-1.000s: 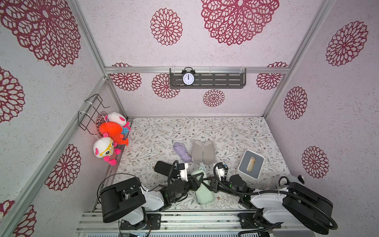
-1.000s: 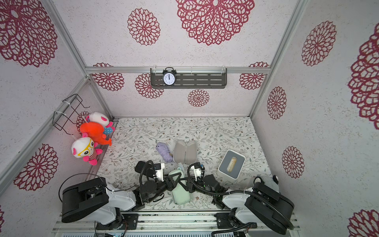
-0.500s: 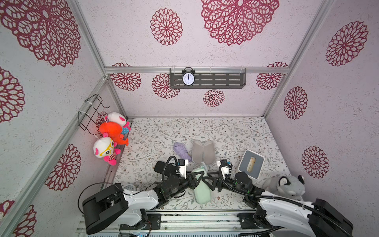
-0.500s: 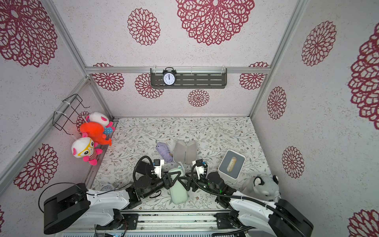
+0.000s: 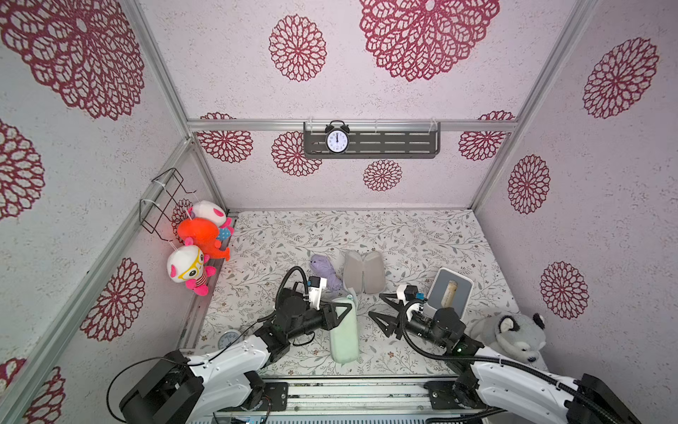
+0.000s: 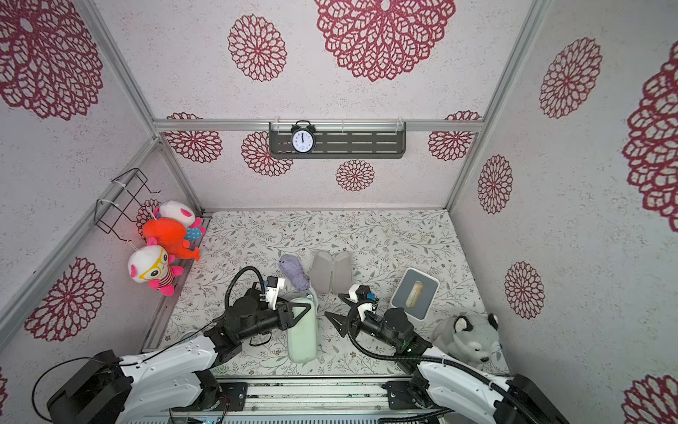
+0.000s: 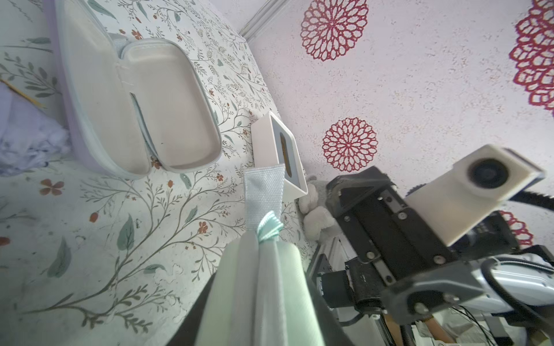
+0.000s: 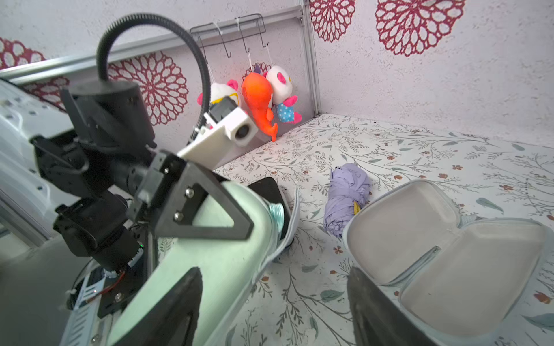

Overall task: Put umbrellas into zippered umbrella sleeves
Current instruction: Pick up the umbrella sleeve at the center of the board, then zip the zipper on the umbrella sleeve.

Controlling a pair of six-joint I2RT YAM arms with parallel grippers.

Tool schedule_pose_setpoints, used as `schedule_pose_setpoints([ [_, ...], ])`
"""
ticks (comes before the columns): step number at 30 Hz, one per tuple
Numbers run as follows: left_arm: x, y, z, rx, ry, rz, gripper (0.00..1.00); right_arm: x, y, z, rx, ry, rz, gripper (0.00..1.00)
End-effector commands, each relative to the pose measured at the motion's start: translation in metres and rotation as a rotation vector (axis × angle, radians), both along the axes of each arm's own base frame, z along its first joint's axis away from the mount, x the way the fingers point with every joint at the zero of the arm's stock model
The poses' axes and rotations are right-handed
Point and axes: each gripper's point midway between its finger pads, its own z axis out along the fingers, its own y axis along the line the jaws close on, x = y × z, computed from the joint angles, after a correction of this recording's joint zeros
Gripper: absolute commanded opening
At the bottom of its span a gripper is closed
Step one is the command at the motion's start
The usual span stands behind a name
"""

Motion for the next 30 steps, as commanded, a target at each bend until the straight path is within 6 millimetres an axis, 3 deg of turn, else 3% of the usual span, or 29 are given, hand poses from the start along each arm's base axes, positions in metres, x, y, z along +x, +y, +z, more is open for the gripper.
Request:
schedule_pose_setpoints([
  [1,-0.012,-0.014,0.039,-0.093,-0.051,-0.143,0.21,-0.006,0.012,0.019,-0.026,-0.212,0.081,0.71],
  [6,-0.007,-0.012,0.044,-0.055,-0.069,-0.156,0.20,-0.007,0.023,0.014,-0.065,-0.333,0.129,0.66],
  [15,-0.005,-0.016,0.060,-0.127,-0.090,-0.207,0.19,-0.006,0.044,0.007,-0.121,-0.402,0.229,0.56],
  [19,-0.006,-0.020,0.065,-0.148,-0.098,-0.240,0.18,-0.016,0.053,0.000,-0.134,-0.412,0.322,0.49],
  [22,-0.004,-0.021,0.065,-0.160,-0.093,-0.254,0.17,-0.017,0.051,-0.006,-0.151,-0.433,0.324,0.42],
  [30,0.001,-0.015,0.070,-0.180,-0.083,-0.260,0.15,-0.020,0.037,-0.013,-0.189,-0.481,0.279,0.37],
])
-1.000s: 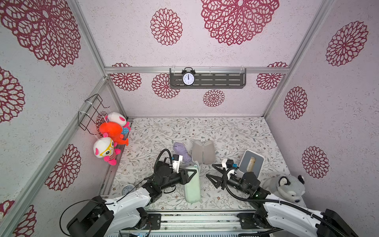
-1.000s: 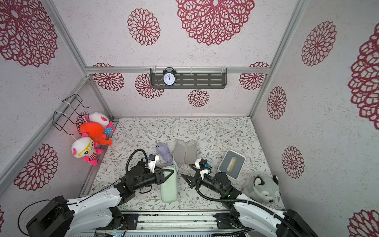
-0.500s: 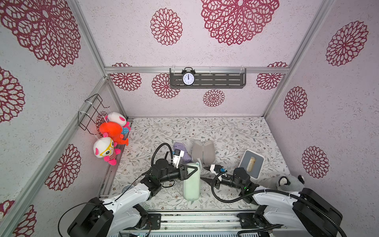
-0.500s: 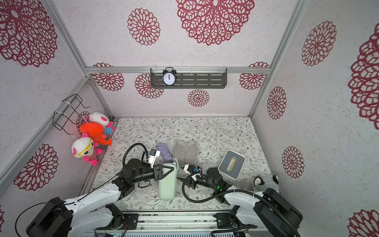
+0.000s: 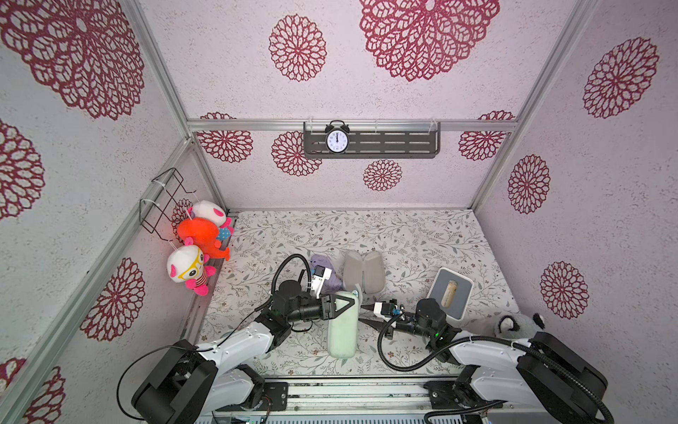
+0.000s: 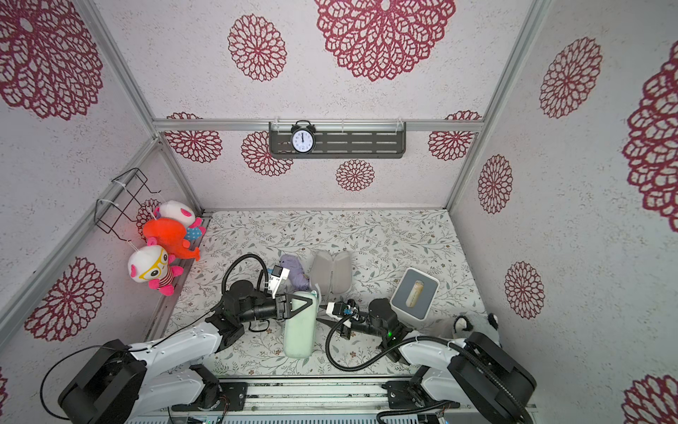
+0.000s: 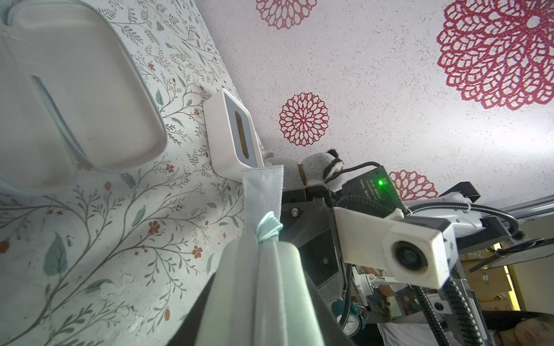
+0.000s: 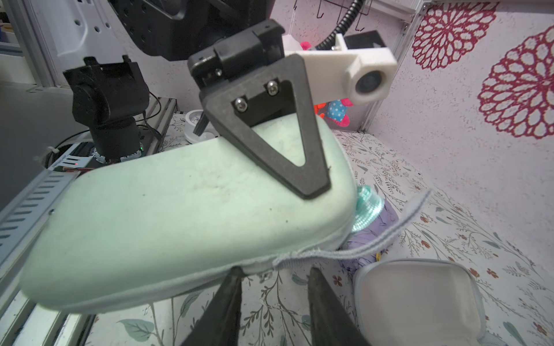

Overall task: Put umbrellas into zippered umbrella sleeves
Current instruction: Zip the zipper on the umbrella sleeve.

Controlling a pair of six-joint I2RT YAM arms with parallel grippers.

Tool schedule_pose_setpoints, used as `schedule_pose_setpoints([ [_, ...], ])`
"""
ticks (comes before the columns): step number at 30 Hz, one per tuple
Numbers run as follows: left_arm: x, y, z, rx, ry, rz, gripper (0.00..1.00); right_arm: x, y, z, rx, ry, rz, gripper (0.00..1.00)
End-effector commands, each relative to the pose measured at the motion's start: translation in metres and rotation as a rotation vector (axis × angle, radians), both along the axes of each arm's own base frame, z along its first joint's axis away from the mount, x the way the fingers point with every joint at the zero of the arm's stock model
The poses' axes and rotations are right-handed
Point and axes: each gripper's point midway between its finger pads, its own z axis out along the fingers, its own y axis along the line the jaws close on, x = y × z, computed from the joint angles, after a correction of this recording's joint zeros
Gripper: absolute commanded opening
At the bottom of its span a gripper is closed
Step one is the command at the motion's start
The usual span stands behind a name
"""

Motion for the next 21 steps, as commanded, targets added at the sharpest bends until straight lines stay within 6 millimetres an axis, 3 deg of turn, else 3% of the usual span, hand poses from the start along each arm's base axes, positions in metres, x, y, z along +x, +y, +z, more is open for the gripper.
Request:
schedule_pose_setpoints([
  [1,0.000,-0.005,0.046,-0.081,-0.118,-0.046,0.15,-0.004,-0.001,0.012,0.027,-0.080,0.013,0.36],
  [9,0.000,-0.006,0.047,-0.080,-0.103,-0.054,0.14,-0.006,0.004,0.021,0.055,-0.087,0.043,0.35],
  [15,-0.002,-0.006,0.048,-0.088,-0.095,-0.056,0.14,0.005,0.004,0.029,0.075,-0.097,-0.008,0.32],
  [21,0.000,-0.007,0.045,-0.078,-0.088,-0.058,0.14,0.004,0.006,0.035,0.085,-0.100,-0.001,0.24],
])
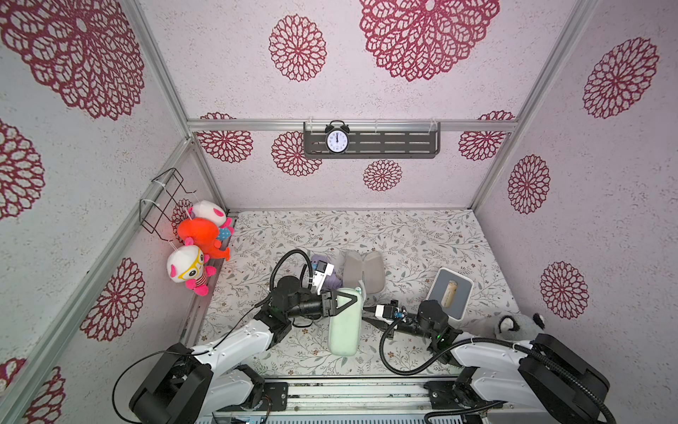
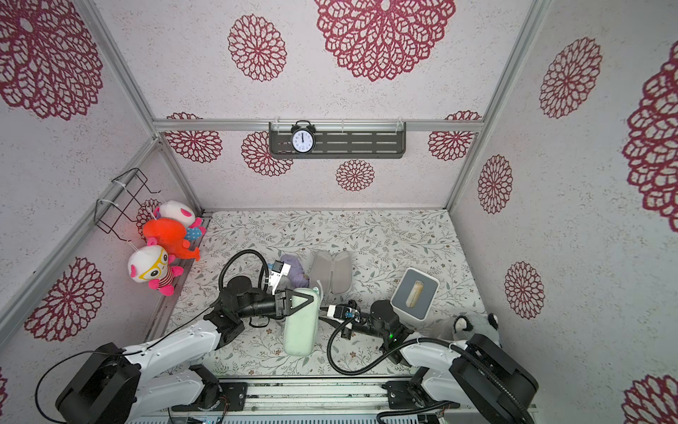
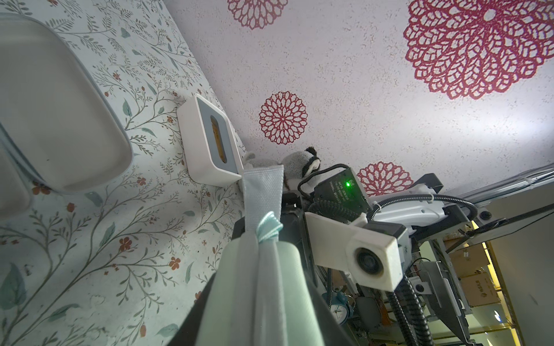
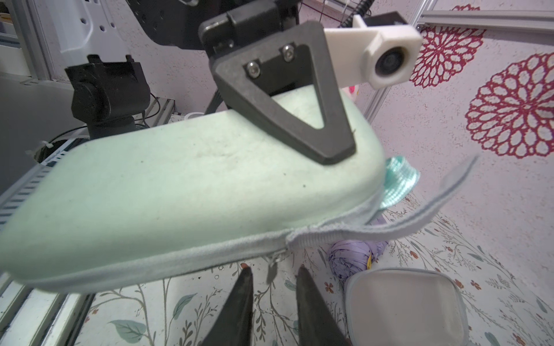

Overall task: Put umbrellas into zippered umbrella sleeves
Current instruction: Zip the zipper on the umbrella sleeve.

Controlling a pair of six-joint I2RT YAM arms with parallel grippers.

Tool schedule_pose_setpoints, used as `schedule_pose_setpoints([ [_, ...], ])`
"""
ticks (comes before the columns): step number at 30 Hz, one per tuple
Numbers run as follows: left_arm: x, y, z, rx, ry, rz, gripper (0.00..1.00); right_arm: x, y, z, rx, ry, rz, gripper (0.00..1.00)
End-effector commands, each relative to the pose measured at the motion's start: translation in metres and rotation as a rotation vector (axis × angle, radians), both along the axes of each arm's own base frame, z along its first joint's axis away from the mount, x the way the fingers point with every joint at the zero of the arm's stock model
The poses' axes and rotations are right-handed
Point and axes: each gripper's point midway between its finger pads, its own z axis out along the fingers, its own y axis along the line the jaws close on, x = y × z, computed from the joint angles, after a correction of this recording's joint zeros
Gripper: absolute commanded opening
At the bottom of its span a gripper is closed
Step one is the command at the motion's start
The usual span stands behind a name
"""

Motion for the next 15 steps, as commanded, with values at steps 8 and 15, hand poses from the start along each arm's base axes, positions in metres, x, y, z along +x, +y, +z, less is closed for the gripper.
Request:
schedule_pose_setpoints([
  [8,0.001,-0.001,0.022,-0.044,-0.049,-0.011,0.14,0.006,0.007,0.026,0.048,-0.057,-0.002,0.07],
  [15,0.009,0.000,0.020,-0.034,-0.043,0.026,0.14,0.000,0.004,0.017,0.025,-0.040,0.013,0.00],
])
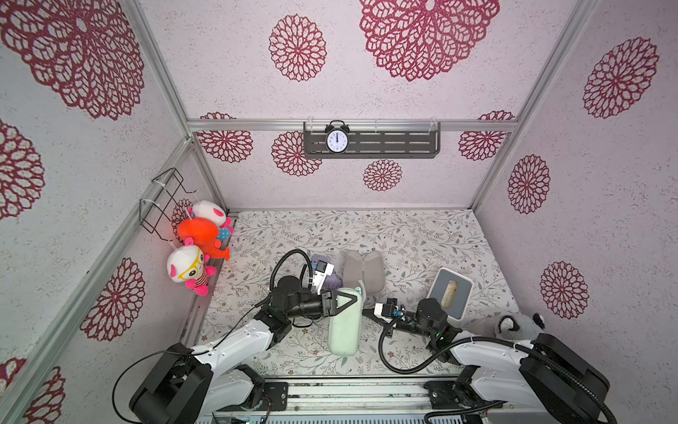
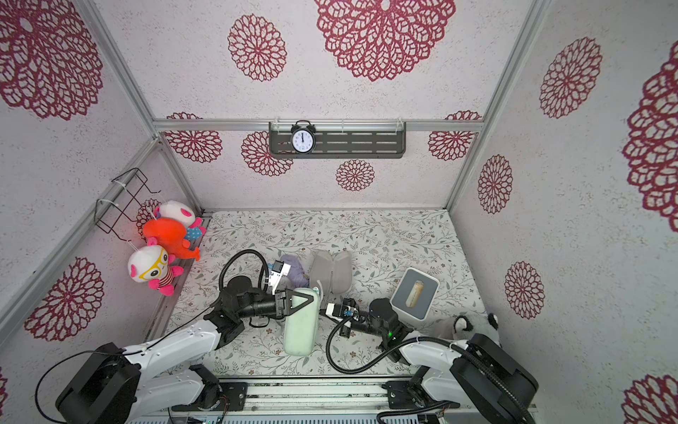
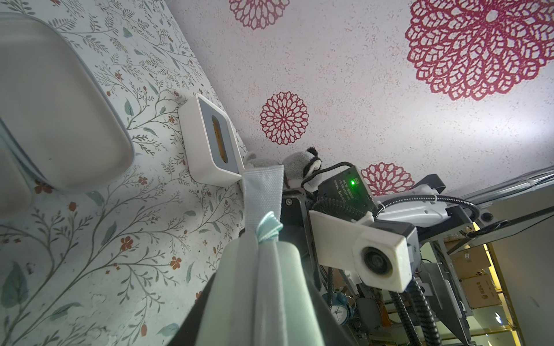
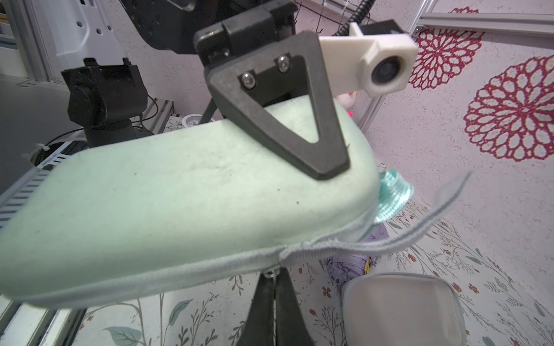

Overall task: Put umbrellas into zippered umbrella sleeves
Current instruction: Zip the zipper on the umbrella sleeve.

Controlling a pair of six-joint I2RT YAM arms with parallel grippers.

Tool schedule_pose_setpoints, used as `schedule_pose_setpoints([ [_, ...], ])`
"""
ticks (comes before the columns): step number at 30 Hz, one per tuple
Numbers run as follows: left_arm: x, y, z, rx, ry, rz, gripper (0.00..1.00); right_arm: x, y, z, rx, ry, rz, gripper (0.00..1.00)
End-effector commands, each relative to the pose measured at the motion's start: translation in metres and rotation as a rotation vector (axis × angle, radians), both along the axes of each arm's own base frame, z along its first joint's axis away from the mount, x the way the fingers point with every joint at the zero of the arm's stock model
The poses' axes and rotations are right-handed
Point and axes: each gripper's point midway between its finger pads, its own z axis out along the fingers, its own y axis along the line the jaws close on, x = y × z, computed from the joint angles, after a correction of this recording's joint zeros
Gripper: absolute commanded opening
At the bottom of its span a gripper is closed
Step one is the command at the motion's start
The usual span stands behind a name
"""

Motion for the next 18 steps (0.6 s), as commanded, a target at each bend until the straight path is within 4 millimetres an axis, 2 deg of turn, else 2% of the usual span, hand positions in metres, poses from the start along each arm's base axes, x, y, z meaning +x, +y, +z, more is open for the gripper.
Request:
schedule_pose_setpoints([
  [1,0.008,0.000,0.023,-0.041,-0.052,0.015,0.14,-0.005,0.002,0.013,0.027,-0.030,0.025,0.00],
  [10,0.017,-0.002,0.022,-0.042,-0.015,0.033,0.12,-0.032,0.002,-0.004,-0.006,0.042,0.109,0.00],
  [18,0.024,-0.001,0.021,-0.044,-0.007,0.059,0.11,-0.045,0.006,-0.021,-0.057,0.066,0.116,0.00],
])
